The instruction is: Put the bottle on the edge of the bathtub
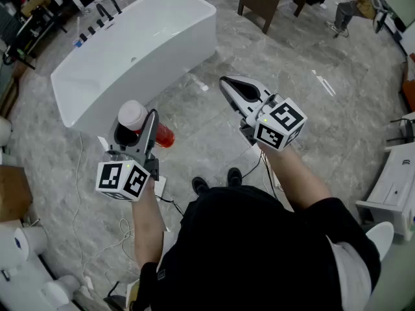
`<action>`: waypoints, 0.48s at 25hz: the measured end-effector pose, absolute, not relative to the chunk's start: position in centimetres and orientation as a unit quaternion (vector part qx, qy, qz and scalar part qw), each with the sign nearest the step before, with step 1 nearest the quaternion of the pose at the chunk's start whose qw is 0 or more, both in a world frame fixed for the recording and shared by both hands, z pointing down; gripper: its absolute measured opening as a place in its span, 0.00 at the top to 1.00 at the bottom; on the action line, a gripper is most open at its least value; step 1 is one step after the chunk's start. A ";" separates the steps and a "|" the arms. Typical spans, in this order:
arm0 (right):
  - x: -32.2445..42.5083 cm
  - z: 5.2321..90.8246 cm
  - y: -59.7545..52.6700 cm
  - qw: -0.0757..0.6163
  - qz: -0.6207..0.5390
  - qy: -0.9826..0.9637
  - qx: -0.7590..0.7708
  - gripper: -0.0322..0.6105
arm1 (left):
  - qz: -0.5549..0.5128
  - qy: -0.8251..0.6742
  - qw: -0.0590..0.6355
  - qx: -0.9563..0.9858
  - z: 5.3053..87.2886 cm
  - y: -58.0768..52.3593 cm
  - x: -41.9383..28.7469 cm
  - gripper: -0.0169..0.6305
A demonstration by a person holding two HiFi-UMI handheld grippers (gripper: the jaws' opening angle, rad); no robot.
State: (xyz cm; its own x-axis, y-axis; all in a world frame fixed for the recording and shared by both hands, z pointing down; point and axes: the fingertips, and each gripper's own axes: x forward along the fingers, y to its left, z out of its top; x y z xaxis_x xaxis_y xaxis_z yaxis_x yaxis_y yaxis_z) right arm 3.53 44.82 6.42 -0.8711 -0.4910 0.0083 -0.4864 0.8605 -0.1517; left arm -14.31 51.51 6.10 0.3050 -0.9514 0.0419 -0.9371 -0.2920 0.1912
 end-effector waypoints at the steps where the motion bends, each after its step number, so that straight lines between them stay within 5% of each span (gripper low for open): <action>1: 3.3 6.4 44.8 0.013 -0.077 0.963 -0.257 0.91 | -0.041 -0.587 0.091 0.803 6.2 51.5 -14.3 0.52; 12: 1.4 7.4 45.3 0.004 -0.083 0.962 -0.260 0.91 | -0.041 -0.581 0.097 0.807 7.1 51.8 -16.3 0.52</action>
State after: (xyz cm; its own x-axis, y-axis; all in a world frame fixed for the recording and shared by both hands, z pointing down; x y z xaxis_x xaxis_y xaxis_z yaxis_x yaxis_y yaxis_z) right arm 1.36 45.28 7.44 -0.8649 -0.5006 0.0356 -0.4993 0.8511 -0.1624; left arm -16.28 51.78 7.15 0.3209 -0.9459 0.0471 -0.9301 -0.3054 0.2042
